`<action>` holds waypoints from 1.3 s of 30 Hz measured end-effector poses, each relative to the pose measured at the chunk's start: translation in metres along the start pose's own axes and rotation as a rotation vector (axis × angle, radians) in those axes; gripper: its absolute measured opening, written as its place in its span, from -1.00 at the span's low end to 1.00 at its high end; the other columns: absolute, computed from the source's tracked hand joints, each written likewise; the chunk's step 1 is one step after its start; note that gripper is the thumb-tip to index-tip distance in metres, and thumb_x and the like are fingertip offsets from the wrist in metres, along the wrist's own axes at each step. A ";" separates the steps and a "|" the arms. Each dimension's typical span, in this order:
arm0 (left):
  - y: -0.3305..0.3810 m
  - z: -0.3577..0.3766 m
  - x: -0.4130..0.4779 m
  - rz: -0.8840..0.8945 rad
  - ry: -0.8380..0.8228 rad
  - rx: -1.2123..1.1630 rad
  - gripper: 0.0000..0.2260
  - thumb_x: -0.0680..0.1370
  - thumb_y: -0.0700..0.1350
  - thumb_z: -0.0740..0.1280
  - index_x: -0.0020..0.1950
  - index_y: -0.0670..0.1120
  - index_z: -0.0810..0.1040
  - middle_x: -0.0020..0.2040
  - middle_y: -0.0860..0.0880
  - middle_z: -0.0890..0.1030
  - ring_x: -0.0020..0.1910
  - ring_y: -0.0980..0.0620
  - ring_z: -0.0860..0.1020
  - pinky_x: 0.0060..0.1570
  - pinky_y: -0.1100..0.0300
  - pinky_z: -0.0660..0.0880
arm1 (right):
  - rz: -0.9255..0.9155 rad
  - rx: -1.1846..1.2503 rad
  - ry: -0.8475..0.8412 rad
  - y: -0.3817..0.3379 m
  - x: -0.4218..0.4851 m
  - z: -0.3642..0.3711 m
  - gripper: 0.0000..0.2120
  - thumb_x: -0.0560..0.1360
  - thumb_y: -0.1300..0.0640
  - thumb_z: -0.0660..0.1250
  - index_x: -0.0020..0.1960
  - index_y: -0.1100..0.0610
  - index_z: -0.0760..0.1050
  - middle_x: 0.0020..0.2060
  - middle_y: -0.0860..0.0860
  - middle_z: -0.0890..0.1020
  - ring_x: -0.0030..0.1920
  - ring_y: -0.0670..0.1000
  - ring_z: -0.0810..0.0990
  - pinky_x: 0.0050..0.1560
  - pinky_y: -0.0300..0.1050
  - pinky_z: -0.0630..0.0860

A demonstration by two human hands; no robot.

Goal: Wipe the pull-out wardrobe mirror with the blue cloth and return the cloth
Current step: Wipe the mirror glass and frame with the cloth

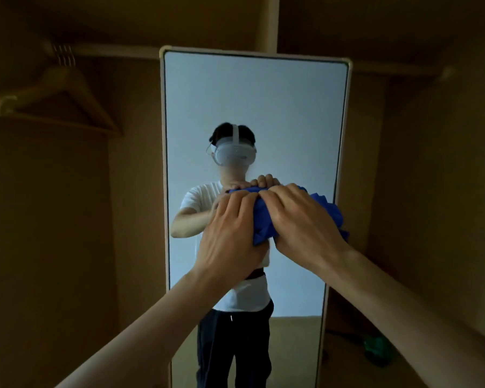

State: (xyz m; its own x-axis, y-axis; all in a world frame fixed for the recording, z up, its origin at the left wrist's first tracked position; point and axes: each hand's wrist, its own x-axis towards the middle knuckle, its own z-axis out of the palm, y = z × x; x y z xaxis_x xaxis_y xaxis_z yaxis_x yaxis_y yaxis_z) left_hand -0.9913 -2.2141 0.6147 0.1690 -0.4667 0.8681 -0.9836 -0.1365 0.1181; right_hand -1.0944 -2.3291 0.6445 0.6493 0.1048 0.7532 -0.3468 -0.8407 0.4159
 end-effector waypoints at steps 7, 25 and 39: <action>0.002 -0.022 0.059 0.070 0.113 0.148 -0.57 0.41 -0.18 0.46 0.27 -0.16 0.52 0.18 -0.09 0.56 0.19 -0.09 0.50 -0.08 0.25 0.34 | -0.051 0.019 0.152 0.039 0.042 -0.022 -0.57 0.36 0.32 0.39 0.23 0.24 0.53 0.05 0.15 0.62 0.01 0.18 0.56 0.04 0.15 0.51; -0.010 -0.070 0.195 0.207 0.337 0.388 -0.48 0.46 -0.11 0.47 0.38 -0.10 0.40 0.34 -0.08 0.46 0.31 -0.09 0.42 0.13 0.05 0.51 | 0.057 -0.226 0.352 0.101 0.158 -0.056 -0.42 0.53 0.10 0.35 0.51 0.02 0.26 0.28 0.10 0.50 0.18 0.18 0.47 0.18 0.11 0.47; -0.028 -0.062 0.208 0.201 0.347 0.309 -0.40 0.42 -0.03 0.46 0.44 -0.09 0.41 0.35 -0.05 0.47 0.32 -0.10 0.46 0.12 0.03 0.50 | 0.082 -0.163 0.355 0.112 0.172 -0.048 -0.36 0.42 0.13 0.42 0.47 -0.02 0.34 0.31 0.10 0.49 0.23 0.24 0.45 0.17 0.21 0.42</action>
State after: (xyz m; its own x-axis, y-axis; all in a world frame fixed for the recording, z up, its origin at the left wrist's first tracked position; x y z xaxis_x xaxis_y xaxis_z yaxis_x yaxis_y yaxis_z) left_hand -0.9327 -2.2533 0.8223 -0.1045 -0.1991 0.9744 -0.9210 -0.3504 -0.1704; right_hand -1.0542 -2.3793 0.8453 0.3505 0.2426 0.9046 -0.5091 -0.7614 0.4014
